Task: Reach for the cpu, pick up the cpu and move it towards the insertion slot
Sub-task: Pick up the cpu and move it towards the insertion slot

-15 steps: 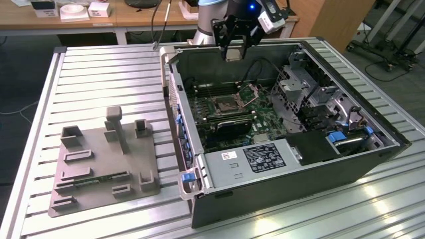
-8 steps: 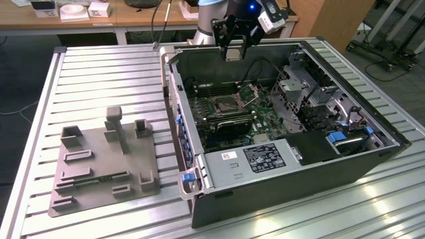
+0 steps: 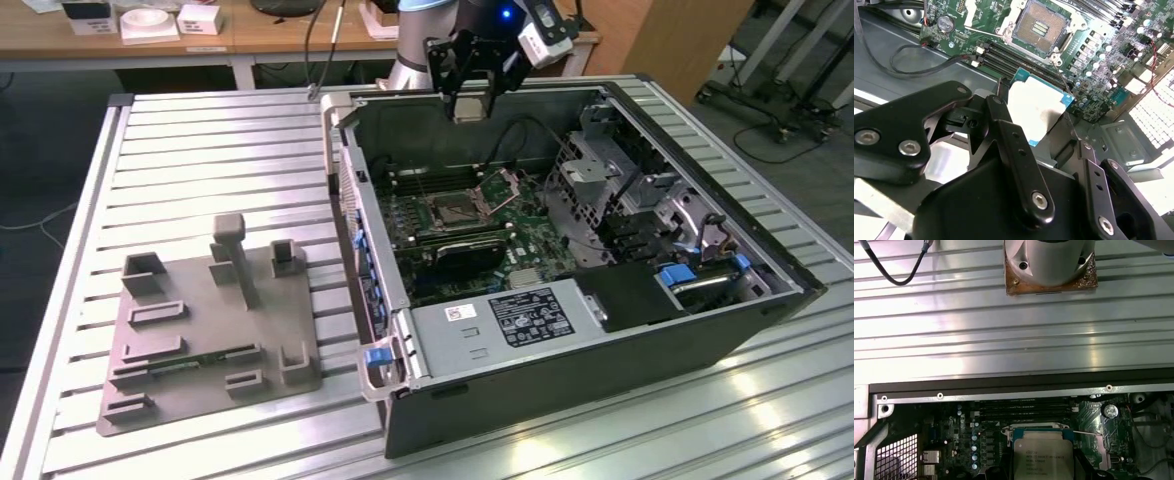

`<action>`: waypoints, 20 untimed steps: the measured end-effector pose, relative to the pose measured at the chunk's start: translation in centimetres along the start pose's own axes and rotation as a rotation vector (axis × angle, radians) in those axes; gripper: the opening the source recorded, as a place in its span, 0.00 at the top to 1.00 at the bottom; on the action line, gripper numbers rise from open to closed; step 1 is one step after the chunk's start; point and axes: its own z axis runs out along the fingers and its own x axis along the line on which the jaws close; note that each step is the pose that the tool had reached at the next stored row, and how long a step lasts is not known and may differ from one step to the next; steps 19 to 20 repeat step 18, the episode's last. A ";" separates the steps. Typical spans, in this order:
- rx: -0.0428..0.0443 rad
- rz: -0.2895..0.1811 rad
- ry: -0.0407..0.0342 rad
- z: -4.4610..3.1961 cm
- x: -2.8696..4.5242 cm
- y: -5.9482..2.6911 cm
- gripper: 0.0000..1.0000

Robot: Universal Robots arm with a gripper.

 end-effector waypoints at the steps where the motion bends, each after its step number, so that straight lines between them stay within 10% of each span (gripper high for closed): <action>1: -0.0005 0.000 0.0000 0.00 0.00 0.00 0.45; 20: -0.0094 0.000 0.0007 0.00 0.00 0.00 0.45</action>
